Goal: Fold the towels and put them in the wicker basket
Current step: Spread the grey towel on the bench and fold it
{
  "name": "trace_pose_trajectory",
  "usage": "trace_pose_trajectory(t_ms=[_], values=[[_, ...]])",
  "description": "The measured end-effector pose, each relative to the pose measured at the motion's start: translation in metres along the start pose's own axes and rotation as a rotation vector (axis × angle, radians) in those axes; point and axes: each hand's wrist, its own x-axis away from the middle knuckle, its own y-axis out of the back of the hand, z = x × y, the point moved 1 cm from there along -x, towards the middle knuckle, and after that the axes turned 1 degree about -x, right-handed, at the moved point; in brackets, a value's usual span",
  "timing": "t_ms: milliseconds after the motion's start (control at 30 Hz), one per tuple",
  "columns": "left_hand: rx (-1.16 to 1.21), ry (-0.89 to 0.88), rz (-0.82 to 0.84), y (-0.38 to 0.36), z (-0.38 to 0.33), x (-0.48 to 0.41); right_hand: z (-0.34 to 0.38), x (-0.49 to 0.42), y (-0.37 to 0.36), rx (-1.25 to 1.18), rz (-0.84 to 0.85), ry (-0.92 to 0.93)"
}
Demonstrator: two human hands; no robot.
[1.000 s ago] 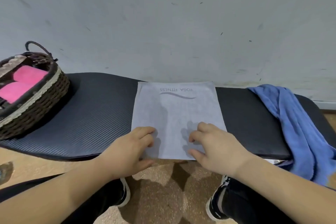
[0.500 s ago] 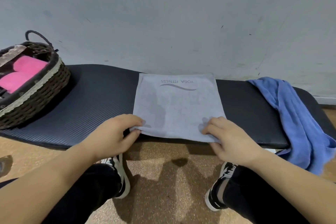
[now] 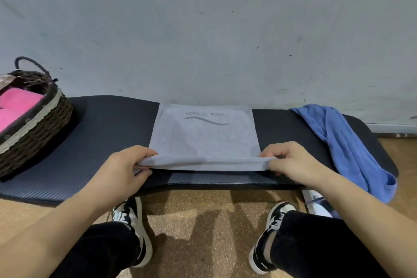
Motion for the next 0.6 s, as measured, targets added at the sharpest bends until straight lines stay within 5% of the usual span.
trace_pose_trajectory(t_ms=[300, 600], values=[[0.459, 0.183, 0.264, 0.028, -0.007, 0.006, 0.001, 0.002, 0.015, -0.172, 0.163, -0.058], [0.336, 0.335, 0.029, 0.016, -0.003, -0.044, 0.009, -0.055, 0.016, -0.060, -0.069, -0.113]])
